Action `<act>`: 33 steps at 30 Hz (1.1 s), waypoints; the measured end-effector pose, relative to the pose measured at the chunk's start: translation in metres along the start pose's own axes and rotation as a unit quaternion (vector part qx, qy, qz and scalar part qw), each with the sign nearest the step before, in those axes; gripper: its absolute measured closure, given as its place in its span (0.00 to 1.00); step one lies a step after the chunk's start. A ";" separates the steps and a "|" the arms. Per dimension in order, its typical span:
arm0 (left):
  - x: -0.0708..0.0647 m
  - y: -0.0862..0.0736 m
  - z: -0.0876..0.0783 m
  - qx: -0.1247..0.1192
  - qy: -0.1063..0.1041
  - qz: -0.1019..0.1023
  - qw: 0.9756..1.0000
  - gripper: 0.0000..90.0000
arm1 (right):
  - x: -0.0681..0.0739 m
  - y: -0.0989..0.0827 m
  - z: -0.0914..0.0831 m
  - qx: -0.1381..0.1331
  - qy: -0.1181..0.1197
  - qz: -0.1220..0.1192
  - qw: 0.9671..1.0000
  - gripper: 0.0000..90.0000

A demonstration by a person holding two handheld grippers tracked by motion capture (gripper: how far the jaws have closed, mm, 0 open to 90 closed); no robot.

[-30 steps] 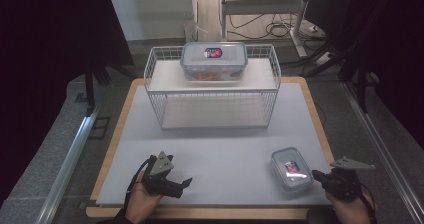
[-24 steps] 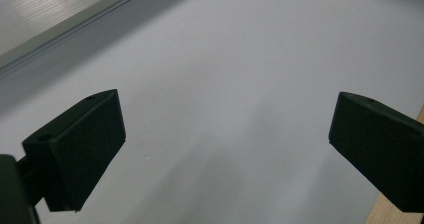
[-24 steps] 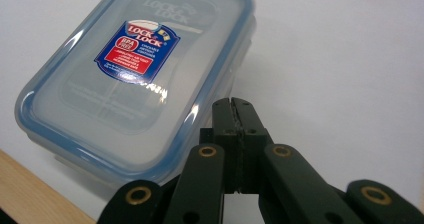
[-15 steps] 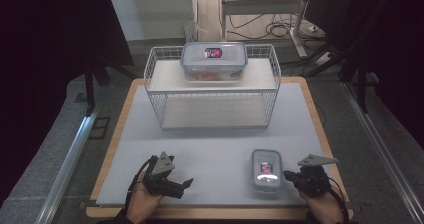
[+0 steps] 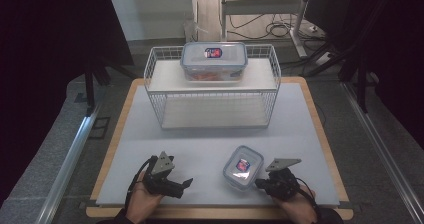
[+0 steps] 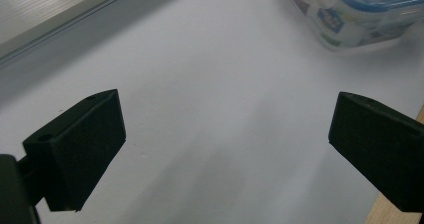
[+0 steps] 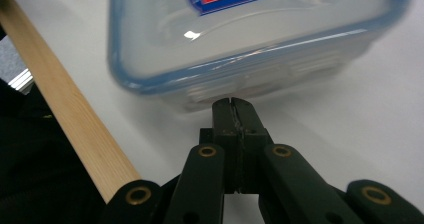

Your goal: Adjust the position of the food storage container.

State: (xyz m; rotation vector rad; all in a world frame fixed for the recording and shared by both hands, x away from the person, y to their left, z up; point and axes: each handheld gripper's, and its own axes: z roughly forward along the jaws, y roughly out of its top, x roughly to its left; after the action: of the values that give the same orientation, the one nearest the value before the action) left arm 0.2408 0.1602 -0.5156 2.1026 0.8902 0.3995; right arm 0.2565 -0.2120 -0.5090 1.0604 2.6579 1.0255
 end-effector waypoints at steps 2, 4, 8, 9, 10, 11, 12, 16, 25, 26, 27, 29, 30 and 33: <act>0.001 0.000 0.000 0.000 0.000 -0.003 1.000 0.02 | 0.004 0.004 0.005 -0.001 0.007 -0.005 1.000 1.00; 0.001 0.000 0.000 0.000 0.001 -0.004 1.000 0.02 | 0.007 0.008 0.011 -0.002 0.015 -0.010 1.000 1.00; 0.001 0.000 0.000 -0.001 0.003 -0.007 1.000 0.02 | 0.014 0.019 0.027 0.006 0.034 -0.025 0.999 1.00; 0.001 0.000 0.000 -0.001 0.003 -0.007 1.000 0.02 | 0.017 0.023 0.031 0.009 0.039 -0.029 0.999 1.00; 0.002 0.000 0.001 -0.001 0.004 -0.008 1.000 0.02 | 0.019 0.027 0.036 0.009 0.041 -0.037 0.998 1.00; 0.002 0.000 0.001 -0.001 0.004 -0.008 1.000 0.02 | 0.019 0.027 0.036 0.009 0.041 -0.037 0.998 1.00; 0.002 -0.001 0.001 0.000 0.004 -0.009 1.000 0.02 | 0.022 0.031 0.039 0.010 0.045 -0.040 0.998 1.00; 0.004 -0.002 0.000 0.001 0.005 -0.015 1.000 0.03 | 0.028 0.040 0.044 0.002 0.044 -0.057 0.997 1.00; 0.007 -0.003 0.000 -0.005 0.008 -0.026 1.000 0.04 | -0.018 0.021 0.000 -0.035 -0.037 -0.002 0.999 1.00; 0.006 -0.002 0.000 -0.004 0.008 -0.026 1.000 0.04 | -0.023 0.023 -0.001 -0.042 -0.043 -0.001 0.998 1.00; 0.006 -0.002 0.000 -0.004 0.008 -0.025 1.000 0.04 | -0.027 0.024 0.000 -0.045 -0.047 -0.001 0.998 1.00; 0.005 -0.002 0.000 -0.005 0.006 -0.023 1.000 0.04 | -0.038 0.038 0.010 -0.034 -0.044 -0.004 0.998 1.00; 0.005 -0.001 0.000 -0.005 0.006 -0.025 1.000 0.04 | -0.042 0.042 0.013 -0.030 -0.047 -0.007 0.998 1.00; 0.005 -0.001 0.000 -0.002 0.004 -0.027 1.000 0.04 | -0.054 0.055 0.024 -0.019 -0.041 0.005 0.999 1.00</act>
State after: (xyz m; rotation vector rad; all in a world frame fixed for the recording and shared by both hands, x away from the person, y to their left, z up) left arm 0.2441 0.1644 -0.5171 2.0694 0.9492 0.3822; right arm 0.3363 -0.2039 -0.5009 1.0856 2.5602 1.0085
